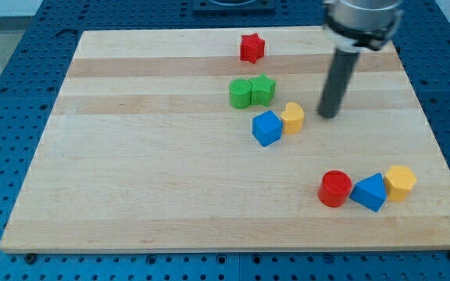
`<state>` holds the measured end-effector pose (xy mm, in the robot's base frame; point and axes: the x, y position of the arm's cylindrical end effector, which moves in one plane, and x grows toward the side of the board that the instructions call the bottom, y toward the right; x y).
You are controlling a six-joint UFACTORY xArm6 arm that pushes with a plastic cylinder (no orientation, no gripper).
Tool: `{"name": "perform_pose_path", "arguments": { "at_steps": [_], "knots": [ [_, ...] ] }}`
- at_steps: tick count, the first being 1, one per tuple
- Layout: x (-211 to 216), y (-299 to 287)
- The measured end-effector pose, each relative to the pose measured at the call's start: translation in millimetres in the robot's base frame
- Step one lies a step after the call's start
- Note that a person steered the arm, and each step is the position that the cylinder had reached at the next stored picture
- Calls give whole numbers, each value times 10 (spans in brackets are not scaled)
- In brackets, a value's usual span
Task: Move blue cube above the blue triangle
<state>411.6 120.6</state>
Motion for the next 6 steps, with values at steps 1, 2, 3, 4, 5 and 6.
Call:
{"name": "perform_pose_path", "arguments": {
  "at_steps": [1, 2, 3, 4, 5, 6],
  "knots": [
    [74, -603],
    [323, -769],
    [335, -769],
    [-6, -901],
    [-56, -1411],
    [60, -1749]
  ]
}}
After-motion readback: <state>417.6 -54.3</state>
